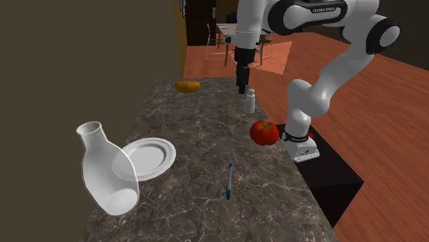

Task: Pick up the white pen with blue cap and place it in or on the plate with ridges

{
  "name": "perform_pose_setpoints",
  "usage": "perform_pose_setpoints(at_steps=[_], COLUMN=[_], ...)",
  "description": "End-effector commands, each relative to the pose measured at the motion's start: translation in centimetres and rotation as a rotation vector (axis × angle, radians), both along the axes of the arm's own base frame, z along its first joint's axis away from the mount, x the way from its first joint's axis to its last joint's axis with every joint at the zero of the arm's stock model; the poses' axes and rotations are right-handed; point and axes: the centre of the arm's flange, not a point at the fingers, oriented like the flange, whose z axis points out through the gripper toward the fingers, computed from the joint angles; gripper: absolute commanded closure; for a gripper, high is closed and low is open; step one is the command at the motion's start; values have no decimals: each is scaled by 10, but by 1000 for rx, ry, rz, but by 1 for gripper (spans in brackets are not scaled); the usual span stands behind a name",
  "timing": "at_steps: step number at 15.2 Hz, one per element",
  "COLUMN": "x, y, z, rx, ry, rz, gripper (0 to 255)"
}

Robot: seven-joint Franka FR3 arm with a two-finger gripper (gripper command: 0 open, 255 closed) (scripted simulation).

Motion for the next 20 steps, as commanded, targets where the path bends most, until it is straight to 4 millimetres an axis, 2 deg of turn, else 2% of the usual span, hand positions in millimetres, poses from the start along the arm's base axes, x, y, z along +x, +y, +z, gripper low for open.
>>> perform_pose_setpoints(at_steps=[1, 20], x=[0, 22], y=[0, 211], z=[0, -85], rx=[0, 28], ry=[0, -424], rz=[0, 317], gripper=[0, 0])
